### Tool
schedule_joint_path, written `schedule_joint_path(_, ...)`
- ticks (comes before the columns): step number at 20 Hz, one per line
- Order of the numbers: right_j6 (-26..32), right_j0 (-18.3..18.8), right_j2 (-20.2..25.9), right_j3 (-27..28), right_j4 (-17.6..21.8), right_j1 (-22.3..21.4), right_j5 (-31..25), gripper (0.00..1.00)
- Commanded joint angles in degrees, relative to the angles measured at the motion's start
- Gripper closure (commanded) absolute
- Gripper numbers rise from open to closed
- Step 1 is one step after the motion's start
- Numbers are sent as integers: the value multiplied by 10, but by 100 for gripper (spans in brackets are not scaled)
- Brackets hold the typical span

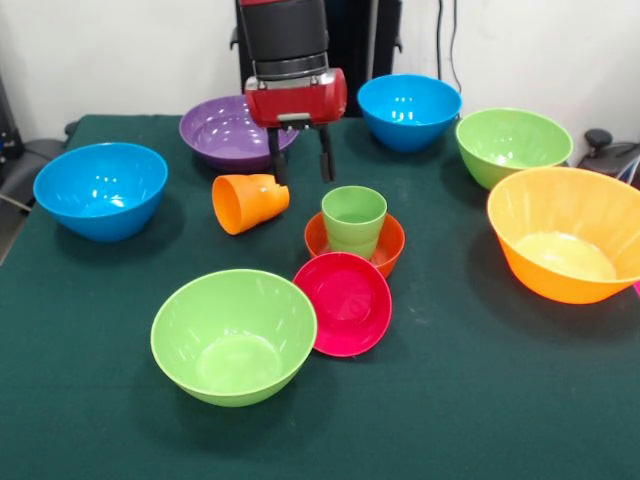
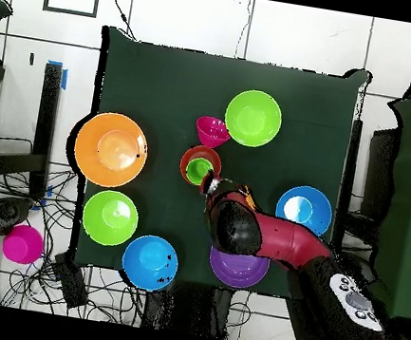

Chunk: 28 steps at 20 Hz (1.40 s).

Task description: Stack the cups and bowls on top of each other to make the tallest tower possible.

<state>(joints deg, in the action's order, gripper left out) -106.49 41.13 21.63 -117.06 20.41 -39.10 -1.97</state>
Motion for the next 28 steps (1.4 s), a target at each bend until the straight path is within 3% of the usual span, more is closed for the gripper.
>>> schedule_joint_path(1,65,-77,-57,73,54,-11,-200,0)
schedule_joint_path(4,60,-71,-49,75,68,0,-188,0)
schedule_joint_path(7,46,-71,-45,111,80,67,-176,0)
schedule_joint_path(12,11,-89,-56,165,88,127,-148,0)
schedule_joint_path(15,-43,-103,-70,188,45,166,-142,0)
schedule_joint_path(18,-61,-113,-77,212,17,180,-159,0)
schedule_joint_path(23,-38,-127,-80,235,3,154,-208,0)
schedule_joint_path(28,-45,-130,-85,228,-2,154,-207,0)
